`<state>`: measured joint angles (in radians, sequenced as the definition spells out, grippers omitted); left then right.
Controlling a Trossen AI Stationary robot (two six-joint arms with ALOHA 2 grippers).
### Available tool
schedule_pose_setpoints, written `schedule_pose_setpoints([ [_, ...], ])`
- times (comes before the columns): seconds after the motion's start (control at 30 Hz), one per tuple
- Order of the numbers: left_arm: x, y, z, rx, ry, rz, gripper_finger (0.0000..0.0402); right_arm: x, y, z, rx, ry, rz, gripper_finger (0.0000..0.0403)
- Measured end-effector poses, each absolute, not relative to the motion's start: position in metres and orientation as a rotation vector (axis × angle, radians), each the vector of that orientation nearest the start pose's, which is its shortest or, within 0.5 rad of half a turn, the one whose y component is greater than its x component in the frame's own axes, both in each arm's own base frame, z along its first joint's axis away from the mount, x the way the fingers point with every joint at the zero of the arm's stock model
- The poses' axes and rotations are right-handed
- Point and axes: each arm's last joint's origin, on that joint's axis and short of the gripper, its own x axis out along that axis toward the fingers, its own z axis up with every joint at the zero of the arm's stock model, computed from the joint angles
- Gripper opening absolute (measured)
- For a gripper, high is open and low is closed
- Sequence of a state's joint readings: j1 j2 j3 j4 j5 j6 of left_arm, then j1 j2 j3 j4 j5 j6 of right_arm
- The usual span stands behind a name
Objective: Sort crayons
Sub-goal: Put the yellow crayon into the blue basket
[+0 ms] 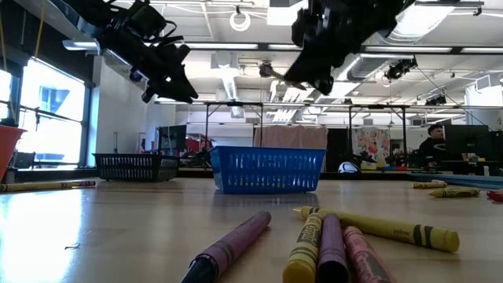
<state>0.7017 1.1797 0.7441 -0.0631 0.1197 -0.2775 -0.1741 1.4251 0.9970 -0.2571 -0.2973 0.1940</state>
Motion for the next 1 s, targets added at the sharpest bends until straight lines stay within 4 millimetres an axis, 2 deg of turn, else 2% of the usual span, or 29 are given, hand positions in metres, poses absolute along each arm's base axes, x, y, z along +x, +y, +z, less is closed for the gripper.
schedule_pose_setpoints([
  [0.1, 0.196, 0.158, 0.252, -0.474, 0.385, 0.596, 0.0095, 0.308, -0.022, 0.256, 0.192, 0.657, 0.096, 0.001],
  [0.23, 0.198, 0.154, 0.252, -0.481, 0.39, 0.577, 0.0095, 0.319, -0.004, 0.243, 0.0, 0.66, 0.18, 0.001],
  [0.33, 0.201, 0.151, 0.252, -0.477, 0.393, 0.561, 0.0095, 0.33, 0.0, 0.229, -0.06, 0.667, 0.153, 0.001],
  [0.47, 0.204, 0.147, 0.252, -0.472, 0.396, 0.543, 0.0095, 0.342, -0.007, 0.209, -0.085, 0.703, 0.04, 0.001],
  [0.6, 0.206, 0.144, 0.252, -0.469, 0.4, 0.528, 0.0095, 0.348, -0.012, 0.2, -0.01, 0.698, -0.026, 0.001],
  [0.73, 0.209, 0.14, 0.252, -0.494, 0.397, 0.516, 0.0095, 0.348, -0.019, 0.199, 0.165, 0.695, -0.108, 0.0018],
  [0.87, 0.212, 0.136, 0.252, -0.494, 0.403, 0.498, 0.0095, 0.346, -0.023, 0.199, 0.35, 0.713, -0.104, 0.005],
  [1.0, 0.213, 0.133, 0.252, -0.49, 0.405, 0.49, 0.0095, 0.343, -0.021, 0.196, 0.38, 0.757, -0.055, 0.0085],
])
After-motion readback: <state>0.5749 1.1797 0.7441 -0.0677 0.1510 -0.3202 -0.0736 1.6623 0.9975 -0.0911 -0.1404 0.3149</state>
